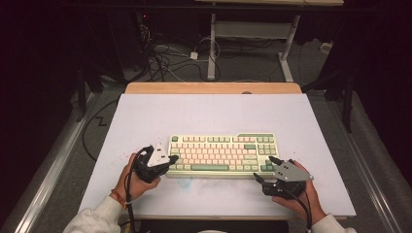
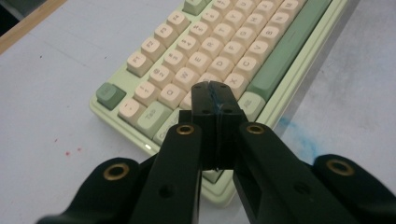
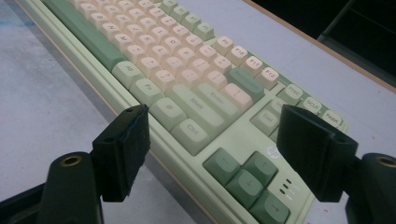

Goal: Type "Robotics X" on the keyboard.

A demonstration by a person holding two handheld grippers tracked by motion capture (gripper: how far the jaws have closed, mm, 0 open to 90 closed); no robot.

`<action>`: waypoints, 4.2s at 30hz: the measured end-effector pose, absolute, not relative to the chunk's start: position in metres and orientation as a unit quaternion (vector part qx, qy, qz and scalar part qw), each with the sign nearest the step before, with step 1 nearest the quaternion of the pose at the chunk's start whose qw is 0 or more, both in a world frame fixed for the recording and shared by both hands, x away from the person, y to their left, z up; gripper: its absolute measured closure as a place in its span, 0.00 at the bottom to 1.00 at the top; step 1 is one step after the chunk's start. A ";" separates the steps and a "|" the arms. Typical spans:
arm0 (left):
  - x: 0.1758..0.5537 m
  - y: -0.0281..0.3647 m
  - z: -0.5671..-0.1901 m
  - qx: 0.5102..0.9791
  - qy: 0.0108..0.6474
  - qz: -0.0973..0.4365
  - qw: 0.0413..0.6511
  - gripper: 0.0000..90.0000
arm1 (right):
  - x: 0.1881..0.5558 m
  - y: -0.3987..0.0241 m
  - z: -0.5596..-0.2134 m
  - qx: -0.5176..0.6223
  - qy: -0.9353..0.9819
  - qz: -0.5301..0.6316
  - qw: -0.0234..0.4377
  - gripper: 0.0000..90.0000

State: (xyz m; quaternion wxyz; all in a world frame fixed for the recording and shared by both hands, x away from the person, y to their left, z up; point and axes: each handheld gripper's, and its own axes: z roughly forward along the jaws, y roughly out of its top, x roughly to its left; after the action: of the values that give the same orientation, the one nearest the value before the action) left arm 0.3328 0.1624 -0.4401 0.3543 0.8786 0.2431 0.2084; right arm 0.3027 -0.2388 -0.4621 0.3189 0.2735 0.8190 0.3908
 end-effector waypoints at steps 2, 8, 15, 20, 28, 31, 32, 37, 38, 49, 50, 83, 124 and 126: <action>0.337 0.157 -0.440 0.882 0.239 0.204 0.350 0.97 | 0.303 -0.239 -0.463 0.272 0.820 0.389 0.318 0.29; 0.348 0.141 -0.438 0.891 0.227 0.190 0.344 0.97 | 0.303 -0.237 -0.463 0.269 0.822 0.387 0.320 0.29; 0.363 0.121 -0.435 0.901 0.215 0.181 0.329 0.97 | 0.304 -0.235 -0.464 0.266 0.826 0.383 0.318 0.29; 0.374 0.103 -0.436 0.909 0.208 0.178 0.313 0.97 | 0.304 -0.235 -0.465 0.261 0.829 0.379 0.317 0.29; 0.389 0.083 -0.439 0.918 0.199 0.171 0.298 0.97 | 0.305 -0.233 -0.467 0.258 0.833 0.373 0.317 0.29; 0.394 0.079 -0.440 0.918 0.199 0.164 0.300 0.96 | 0.305 -0.233 -0.467 0.257 0.834 0.372 0.316 0.29; 0.395 0.077 -0.440 0.918 0.200 0.167 0.299 0.96 | 0.305 -0.233 -0.467 0.257 0.834 0.372 0.316 0.29; 0.399 0.070 -0.442 0.922 0.196 0.169 0.289 0.97 | 0.305 -0.233 -0.468 0.255 0.837 0.368 0.314 0.29; 0.400 0.069 -0.443 0.923 0.196 0.168 0.287 0.97 | 0.305 -0.233 -0.469 0.254 0.838 0.367 0.314 0.29; 0.403 0.063 -0.448 0.926 0.195 0.176 0.272 0.96 | 0.305 -0.231 -0.469 0.251 0.841 0.364 0.313 0.30; 0.403 0.062 -0.448 0.926 0.195 0.177 0.269 0.97 | 0.305 -0.231 -0.469 0.250 0.841 0.363 0.313 0.30; 0.391 0.076 -0.432 0.902 0.205 0.215 0.314 0.54 | 0.305 -0.234 -0.468 0.253 0.840 0.364 0.313 0.30; 0.348 0.102 -0.429 0.864 0.164 0.302 0.366 0.19 | 0.306 -0.236 -0.466 0.263 0.837 0.367 0.310 0.30; 0.346 0.104 -0.430 0.864 0.166 0.307 0.362 0.19 | 0.306 -0.236 -0.466 0.263 0.837 0.367 0.310 0.30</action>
State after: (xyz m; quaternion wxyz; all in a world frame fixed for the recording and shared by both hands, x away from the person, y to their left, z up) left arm 0.3456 0.1044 -0.4302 0.3622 0.8642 0.1657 0.3073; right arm 0.3059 -0.2358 -0.4660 0.3098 0.2631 0.8368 0.3668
